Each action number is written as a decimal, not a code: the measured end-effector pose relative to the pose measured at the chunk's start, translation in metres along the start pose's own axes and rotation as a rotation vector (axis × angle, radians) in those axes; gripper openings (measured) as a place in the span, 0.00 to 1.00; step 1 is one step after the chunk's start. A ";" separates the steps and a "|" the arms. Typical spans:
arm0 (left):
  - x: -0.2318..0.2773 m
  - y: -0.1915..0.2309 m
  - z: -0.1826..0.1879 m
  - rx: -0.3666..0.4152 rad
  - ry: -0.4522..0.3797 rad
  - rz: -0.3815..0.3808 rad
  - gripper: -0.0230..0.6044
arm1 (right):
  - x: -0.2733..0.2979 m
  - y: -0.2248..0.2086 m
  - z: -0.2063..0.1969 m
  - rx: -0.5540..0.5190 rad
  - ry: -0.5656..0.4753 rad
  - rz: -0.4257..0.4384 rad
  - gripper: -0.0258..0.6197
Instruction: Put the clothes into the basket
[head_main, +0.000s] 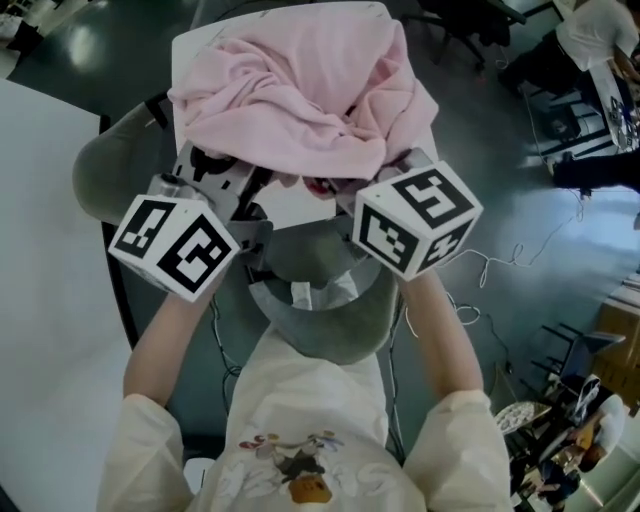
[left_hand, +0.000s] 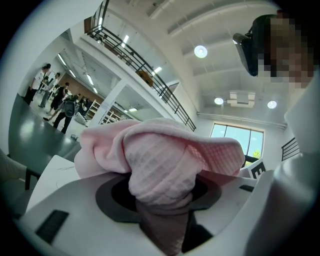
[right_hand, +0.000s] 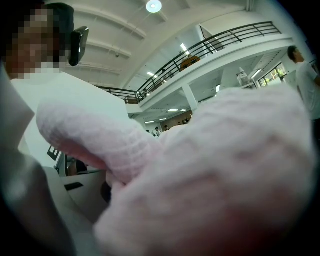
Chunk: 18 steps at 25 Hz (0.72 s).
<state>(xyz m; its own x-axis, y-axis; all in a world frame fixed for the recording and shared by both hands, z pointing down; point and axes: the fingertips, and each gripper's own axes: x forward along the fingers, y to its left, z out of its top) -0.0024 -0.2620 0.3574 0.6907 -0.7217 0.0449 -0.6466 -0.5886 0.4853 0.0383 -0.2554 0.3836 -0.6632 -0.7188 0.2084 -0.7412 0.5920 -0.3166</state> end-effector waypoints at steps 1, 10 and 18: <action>0.001 0.005 -0.004 -0.007 0.007 0.007 0.41 | 0.003 -0.002 -0.005 0.010 0.012 -0.001 0.29; 0.022 0.041 -0.035 -0.074 0.060 0.079 0.41 | 0.029 -0.032 -0.039 0.102 0.111 -0.002 0.29; 0.041 0.074 -0.069 -0.099 0.147 0.132 0.41 | 0.050 -0.059 -0.078 0.226 0.218 -0.003 0.29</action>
<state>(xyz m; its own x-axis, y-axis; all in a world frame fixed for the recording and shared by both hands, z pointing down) 0.0006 -0.3100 0.4551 0.6469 -0.7249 0.2368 -0.7044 -0.4491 0.5497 0.0409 -0.2982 0.4848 -0.6857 -0.6111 0.3954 -0.7175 0.4763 -0.5082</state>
